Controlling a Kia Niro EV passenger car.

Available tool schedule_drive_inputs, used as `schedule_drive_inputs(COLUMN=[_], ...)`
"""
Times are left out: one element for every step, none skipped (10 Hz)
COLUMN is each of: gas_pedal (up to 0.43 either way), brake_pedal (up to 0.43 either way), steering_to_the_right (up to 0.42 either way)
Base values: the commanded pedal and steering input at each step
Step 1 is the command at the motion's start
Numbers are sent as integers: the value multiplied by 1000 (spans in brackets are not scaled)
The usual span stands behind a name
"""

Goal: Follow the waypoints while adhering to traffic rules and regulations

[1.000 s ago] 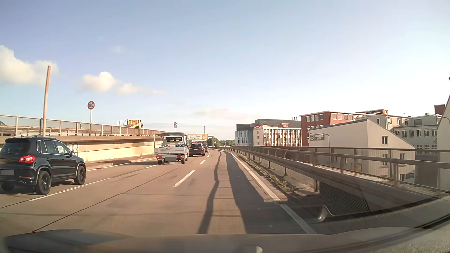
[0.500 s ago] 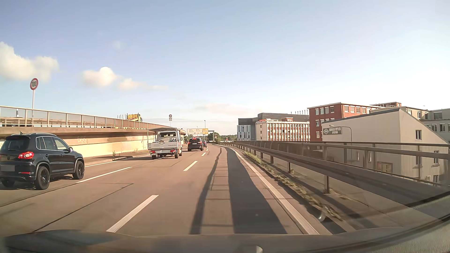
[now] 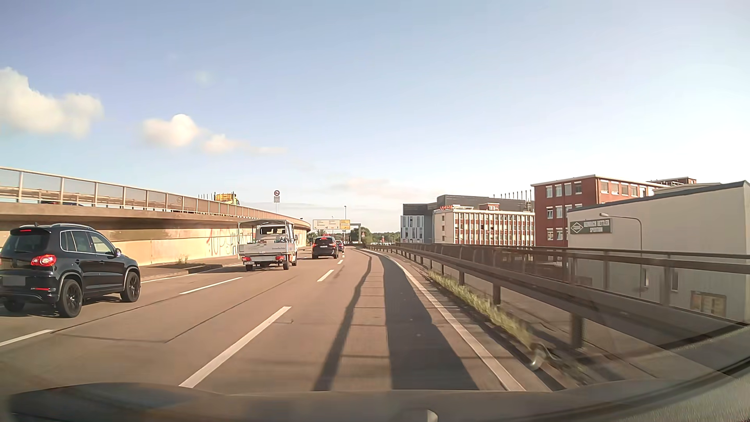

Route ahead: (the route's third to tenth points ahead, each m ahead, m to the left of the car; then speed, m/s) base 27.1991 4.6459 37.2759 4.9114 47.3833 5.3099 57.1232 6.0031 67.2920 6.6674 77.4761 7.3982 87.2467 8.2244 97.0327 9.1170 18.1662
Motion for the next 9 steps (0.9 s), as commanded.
schedule_drive_inputs(gas_pedal=[169, 169, 169, 169, 169, 169, 169, 169, 169], brake_pedal=[0, 0, 0, 0, 0, 0, 0, 0, 0], steering_to_the_right=[-6, -6, -6, -6, -6, -6, -6, -6, -6])
